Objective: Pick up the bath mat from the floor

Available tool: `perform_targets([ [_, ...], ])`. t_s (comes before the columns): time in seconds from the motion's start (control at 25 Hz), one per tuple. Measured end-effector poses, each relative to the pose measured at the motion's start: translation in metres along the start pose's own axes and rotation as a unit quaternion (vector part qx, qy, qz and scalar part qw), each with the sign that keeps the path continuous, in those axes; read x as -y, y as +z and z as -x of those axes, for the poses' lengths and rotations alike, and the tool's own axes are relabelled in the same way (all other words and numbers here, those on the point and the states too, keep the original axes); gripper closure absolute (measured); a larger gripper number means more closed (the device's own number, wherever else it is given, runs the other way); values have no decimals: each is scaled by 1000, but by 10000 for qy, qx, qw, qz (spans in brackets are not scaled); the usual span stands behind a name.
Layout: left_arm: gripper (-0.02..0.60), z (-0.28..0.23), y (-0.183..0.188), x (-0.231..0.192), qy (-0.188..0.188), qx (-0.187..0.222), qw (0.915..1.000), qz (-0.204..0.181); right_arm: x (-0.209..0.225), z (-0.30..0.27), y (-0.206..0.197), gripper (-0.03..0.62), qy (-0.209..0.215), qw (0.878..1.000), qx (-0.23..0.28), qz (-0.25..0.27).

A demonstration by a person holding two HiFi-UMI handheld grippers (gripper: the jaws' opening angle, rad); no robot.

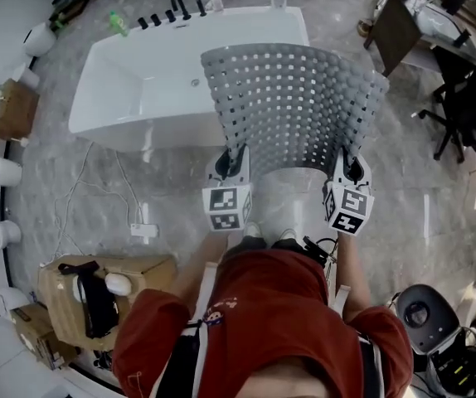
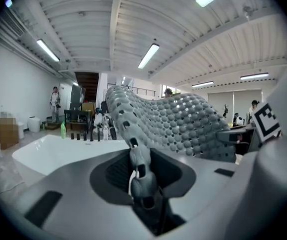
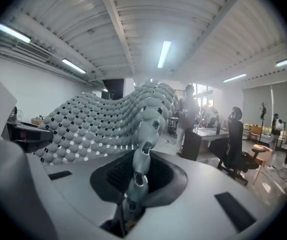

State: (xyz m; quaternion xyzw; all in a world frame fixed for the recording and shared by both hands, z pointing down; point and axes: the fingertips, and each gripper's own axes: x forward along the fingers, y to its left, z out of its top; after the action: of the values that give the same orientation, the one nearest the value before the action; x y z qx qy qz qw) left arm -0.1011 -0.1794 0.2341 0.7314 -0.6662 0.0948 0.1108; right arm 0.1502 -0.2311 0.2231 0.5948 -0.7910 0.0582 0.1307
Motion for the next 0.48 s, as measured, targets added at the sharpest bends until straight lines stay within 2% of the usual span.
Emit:
perform_targets([
  [0.16, 474, 18, 52, -5, 85, 672, 9974, -252, 0, 12, 55, 543, -82, 9977, 642, 192],
  [0.48, 474, 28, 135, 5, 273, 1664, 9839, -591, 16, 25, 145, 543, -179, 9852, 1677, 314],
])
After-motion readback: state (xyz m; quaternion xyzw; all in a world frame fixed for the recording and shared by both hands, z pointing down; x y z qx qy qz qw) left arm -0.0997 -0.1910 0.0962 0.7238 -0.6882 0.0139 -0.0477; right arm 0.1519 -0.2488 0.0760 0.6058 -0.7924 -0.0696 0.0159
